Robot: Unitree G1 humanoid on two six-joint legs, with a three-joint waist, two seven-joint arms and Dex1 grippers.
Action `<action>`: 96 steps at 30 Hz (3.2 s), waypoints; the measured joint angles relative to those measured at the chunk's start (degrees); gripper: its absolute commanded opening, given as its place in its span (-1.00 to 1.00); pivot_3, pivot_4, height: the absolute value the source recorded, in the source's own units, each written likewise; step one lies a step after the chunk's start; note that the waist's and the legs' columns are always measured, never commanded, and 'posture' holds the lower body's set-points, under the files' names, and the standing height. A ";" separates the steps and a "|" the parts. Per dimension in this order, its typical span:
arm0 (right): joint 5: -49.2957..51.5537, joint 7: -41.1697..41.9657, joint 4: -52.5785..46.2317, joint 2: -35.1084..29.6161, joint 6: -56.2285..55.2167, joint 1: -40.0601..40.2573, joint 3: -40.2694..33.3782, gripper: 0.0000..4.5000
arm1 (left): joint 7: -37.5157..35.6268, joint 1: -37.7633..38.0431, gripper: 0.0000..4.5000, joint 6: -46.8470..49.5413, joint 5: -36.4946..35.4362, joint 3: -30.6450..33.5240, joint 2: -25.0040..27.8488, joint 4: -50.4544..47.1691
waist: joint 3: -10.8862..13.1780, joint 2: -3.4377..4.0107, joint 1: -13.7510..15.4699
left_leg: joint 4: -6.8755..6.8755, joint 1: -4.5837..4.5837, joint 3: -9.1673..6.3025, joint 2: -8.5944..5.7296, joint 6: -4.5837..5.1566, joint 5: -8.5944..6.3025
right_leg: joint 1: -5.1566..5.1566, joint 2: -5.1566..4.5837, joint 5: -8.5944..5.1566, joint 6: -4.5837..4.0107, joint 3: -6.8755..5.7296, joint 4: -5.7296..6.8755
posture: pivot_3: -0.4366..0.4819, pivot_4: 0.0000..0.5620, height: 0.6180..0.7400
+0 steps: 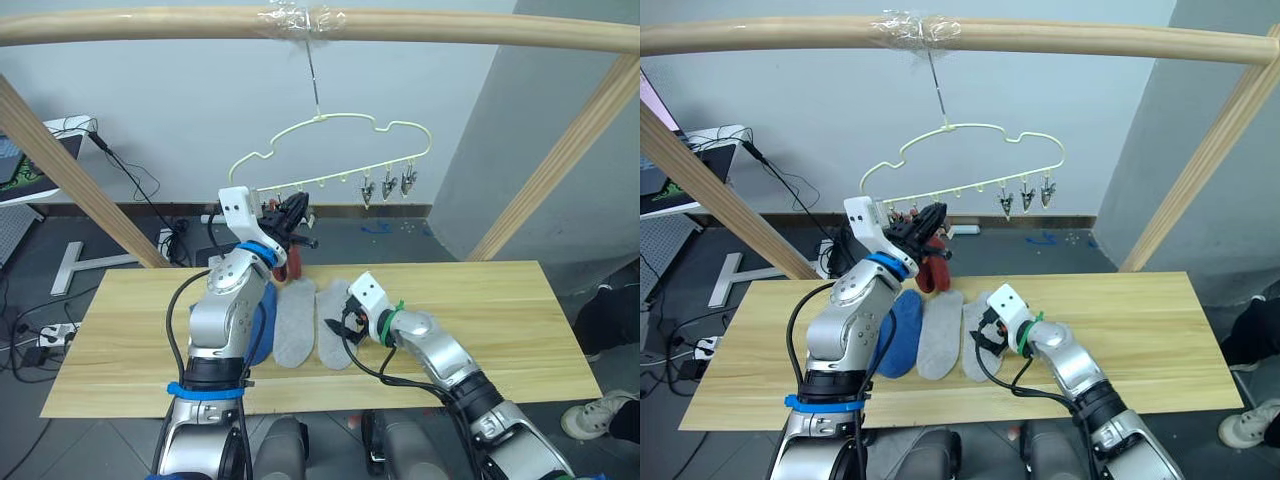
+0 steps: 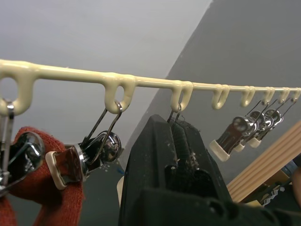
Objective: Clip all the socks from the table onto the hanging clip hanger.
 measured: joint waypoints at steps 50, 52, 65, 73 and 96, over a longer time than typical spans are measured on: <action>-12.78 2.91 -10.39 -11.49 -42.85 2.14 -1.43 -0.99 | 2.79 -2.19 -1.00 28.66 -31.73 13.09 -1.06 -2.98 | -0.22 -0.13 -0.08 | -0.03 0.04 0.02 -0.04 -0.17 0.09 | 0.05 -0.08 -0.01 0.02 0.06 -0.05 | -0.02 -0.20 1.00; -12.78 2.76 -10.39 -11.40 -42.86 1.71 -1.90 -0.99 | 2.83 -2.18 -1.00 28.73 -32.01 13.02 -0.78 -2.98 | -0.22 -0.13 -0.06 | -0.05 0.04 -0.01 -0.02 -0.17 0.09 | 0.05 -0.08 -0.01 0.01 0.04 -0.06 | -0.02 -0.20 1.00; -10.79 3.64 -10.27 -9.97 -43.32 1.21 -2.82 -0.99 | 2.34 -1.55 -1.00 28.51 -32.76 11.75 0.52 -3.55 | -0.22 -0.13 -0.09 | -0.07 0.04 0.00 0.00 -0.17 0.09 | 0.04 -0.07 -0.01 0.01 0.04 -0.06 | -0.01 -0.20 1.00; -10.63 3.89 -8.74 -9.10 -43.41 0.15 -2.84 -0.99 | 2.58 -0.96 -1.00 28.69 -34.58 11.72 0.44 -4.09 | -0.22 -0.13 -0.07 | -0.08 0.02 -0.01 0.01 -0.17 0.09 | 0.04 -0.07 -0.01 0.01 0.03 -0.10 | 0.01 -0.22 1.00; -5.61 6.01 -8.51 -7.05 -37.77 -0.34 -5.18 -0.76 | 3.54 3.94 1.00 29.79 -35.17 11.55 2.99 -8.33 | -0.20 -0.14 -0.12 | -0.11 -0.06 -0.03 0.08 -0.17 0.09 | -0.04 -0.06 -0.01 0.00 0.01 -0.13 | 0.02 -0.28 1.00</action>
